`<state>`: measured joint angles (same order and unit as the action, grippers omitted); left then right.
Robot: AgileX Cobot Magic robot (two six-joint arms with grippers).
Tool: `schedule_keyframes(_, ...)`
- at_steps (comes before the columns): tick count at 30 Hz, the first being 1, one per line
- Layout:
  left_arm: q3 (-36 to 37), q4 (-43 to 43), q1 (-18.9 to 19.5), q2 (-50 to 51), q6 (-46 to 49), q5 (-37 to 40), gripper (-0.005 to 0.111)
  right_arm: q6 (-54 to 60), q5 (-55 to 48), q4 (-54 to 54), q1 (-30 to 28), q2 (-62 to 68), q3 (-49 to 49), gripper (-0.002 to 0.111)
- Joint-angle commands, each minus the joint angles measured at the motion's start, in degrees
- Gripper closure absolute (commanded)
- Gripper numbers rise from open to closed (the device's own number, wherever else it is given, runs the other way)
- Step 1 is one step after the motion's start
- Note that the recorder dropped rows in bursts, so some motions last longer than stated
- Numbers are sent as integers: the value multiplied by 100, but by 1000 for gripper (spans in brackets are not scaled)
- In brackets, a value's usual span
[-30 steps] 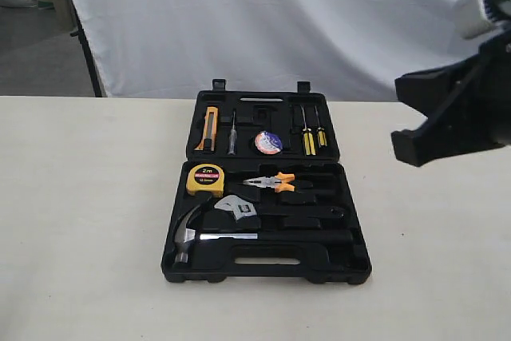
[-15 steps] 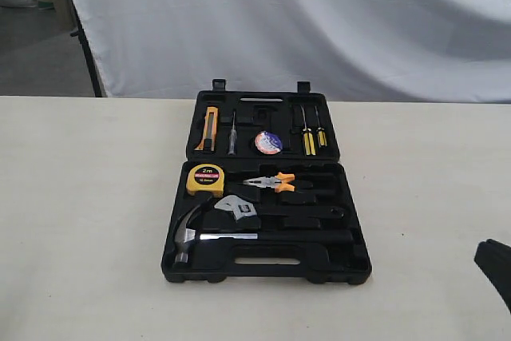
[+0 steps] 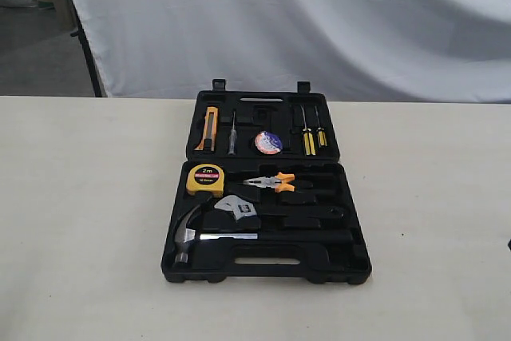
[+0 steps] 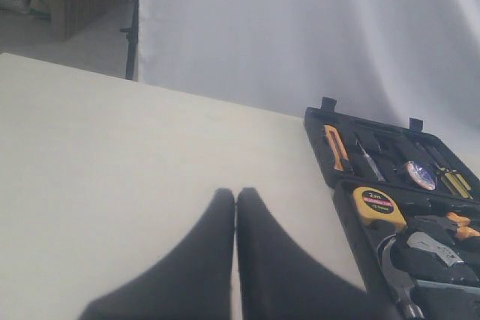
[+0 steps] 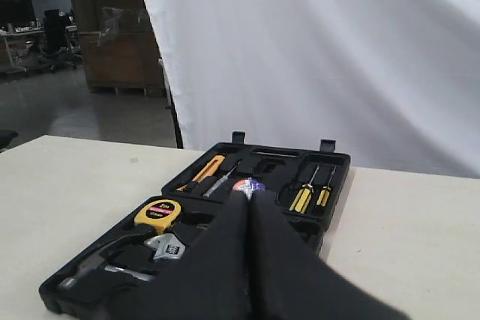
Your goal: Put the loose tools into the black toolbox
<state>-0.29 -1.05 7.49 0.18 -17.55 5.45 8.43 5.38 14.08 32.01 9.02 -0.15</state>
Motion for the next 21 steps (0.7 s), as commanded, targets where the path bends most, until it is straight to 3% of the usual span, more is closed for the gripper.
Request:
schedule_keyframes(1,-15,-25,145,-18,-27,-41,106,-13,-20,-2,8,-79,15,109)
schedule_keyframes(7,-15,-25,145,-18,-27,-41,106,-411,-237,-107,8,-79,15,109)
schedule_keyframes(13,-15,-25,145,-18,-27,-41,106,-2015,-474,-1662,8,-79,15,109)
schedule_keyframes(21,-15,-25,145,-18,-27,-41,106,-2061,-768,-1717,8,-79,15,109)
